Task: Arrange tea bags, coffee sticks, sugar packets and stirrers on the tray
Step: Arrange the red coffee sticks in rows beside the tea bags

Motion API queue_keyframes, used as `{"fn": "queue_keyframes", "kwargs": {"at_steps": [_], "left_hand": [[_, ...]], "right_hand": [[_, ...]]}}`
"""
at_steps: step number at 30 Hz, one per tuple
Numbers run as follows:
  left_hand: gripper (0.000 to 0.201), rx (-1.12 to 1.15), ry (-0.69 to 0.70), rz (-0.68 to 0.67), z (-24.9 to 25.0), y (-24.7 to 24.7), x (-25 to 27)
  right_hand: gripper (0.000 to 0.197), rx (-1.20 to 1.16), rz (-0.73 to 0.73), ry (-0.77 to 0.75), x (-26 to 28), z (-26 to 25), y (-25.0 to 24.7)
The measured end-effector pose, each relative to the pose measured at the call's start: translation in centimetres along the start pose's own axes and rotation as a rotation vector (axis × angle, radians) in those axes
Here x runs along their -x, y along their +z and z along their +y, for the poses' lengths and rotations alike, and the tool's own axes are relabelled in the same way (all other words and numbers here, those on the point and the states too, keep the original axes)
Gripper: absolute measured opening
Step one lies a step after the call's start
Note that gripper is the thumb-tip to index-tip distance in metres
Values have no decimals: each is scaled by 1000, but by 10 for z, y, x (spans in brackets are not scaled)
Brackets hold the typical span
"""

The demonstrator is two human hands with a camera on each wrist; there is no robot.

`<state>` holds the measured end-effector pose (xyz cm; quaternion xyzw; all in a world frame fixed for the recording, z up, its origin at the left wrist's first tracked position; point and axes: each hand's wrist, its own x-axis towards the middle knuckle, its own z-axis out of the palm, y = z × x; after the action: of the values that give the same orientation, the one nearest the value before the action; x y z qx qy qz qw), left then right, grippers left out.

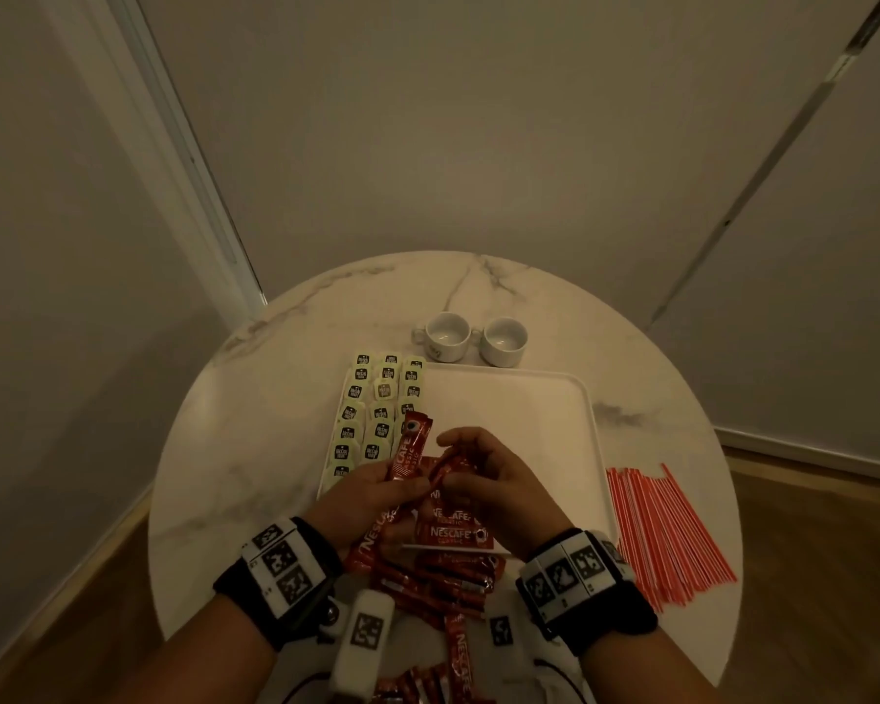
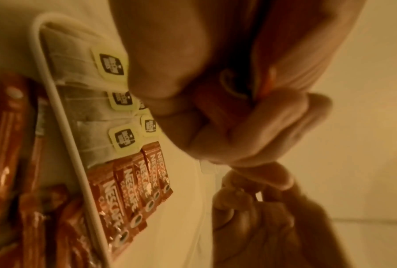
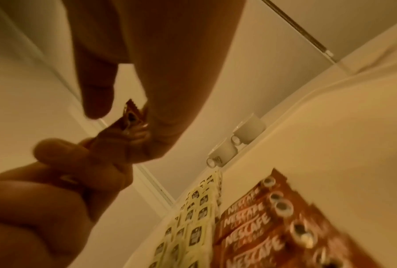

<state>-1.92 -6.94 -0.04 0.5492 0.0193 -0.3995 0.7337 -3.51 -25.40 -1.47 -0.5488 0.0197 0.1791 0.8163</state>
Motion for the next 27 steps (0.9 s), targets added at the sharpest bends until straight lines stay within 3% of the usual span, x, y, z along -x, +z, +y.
{"fn": "queue_keyframes", "kwargs": {"at_steps": [3,6,8,12,17,21,24,27], "left_hand": [[20,67,-49,-5,4,0,-2],[21,-239,30,173,5,-3,-7],[20,-355,80,269,7,-3,-12],[15,-401,115,288,9,-1,-19],[21,-393,122,348,11,0,-28],[18,-411,127,402,15,-5,-34],[12,-400,167,448,22,-12,-36],[5,-455,178,464,28,-17,-40]], "right_hand": [[18,196,-21,19,-3,-9,-5],[5,309,138,11,-12,-19,-12],[10,335,183,21,-19,-23,-16],[17,416,219,40,-30,-24,-14],[33,397,414,21,-43,-15,-12],[9,317,310,-8,-41,-15,-16],[7,351,289,6,-44,-24,-30],[14,662,152,29,-51,-33,-33]]}}
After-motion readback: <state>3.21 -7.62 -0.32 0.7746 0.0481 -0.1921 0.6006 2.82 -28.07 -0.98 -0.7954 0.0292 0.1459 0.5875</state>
